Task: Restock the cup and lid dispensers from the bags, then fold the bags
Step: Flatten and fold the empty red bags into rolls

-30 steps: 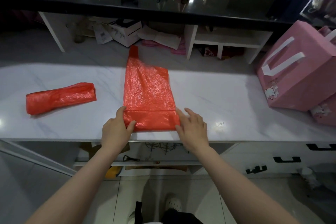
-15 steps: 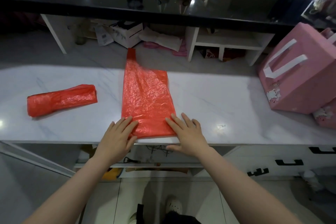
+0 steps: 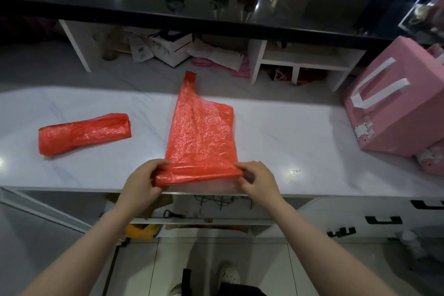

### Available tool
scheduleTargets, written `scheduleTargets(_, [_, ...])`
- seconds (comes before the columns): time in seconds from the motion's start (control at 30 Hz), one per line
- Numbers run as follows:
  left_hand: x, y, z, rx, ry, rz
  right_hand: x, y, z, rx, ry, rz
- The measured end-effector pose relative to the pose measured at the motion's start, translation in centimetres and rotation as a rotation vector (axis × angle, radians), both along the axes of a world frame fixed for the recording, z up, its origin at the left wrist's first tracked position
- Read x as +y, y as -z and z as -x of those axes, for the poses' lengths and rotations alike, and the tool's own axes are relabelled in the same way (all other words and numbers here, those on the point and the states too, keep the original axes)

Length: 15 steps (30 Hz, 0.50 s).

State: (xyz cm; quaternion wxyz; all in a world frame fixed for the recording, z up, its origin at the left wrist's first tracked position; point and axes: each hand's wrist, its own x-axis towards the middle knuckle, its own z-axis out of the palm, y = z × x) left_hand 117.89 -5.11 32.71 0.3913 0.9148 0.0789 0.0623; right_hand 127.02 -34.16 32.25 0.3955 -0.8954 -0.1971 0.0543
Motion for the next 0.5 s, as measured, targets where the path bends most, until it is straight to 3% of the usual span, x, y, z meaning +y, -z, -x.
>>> scheduleTargets(0.23, [-0.8,-1.0,-1.3,-0.024,-0.185,0.114,0.8,0.4,-0.5,0.009,0.111,0.094])
scheduleTargets(0.5, [-2.2,-0.7,-2.1,0.018,-0.278,0.001,0.9,1.2,-0.5,-0.064,0.135,0.196])
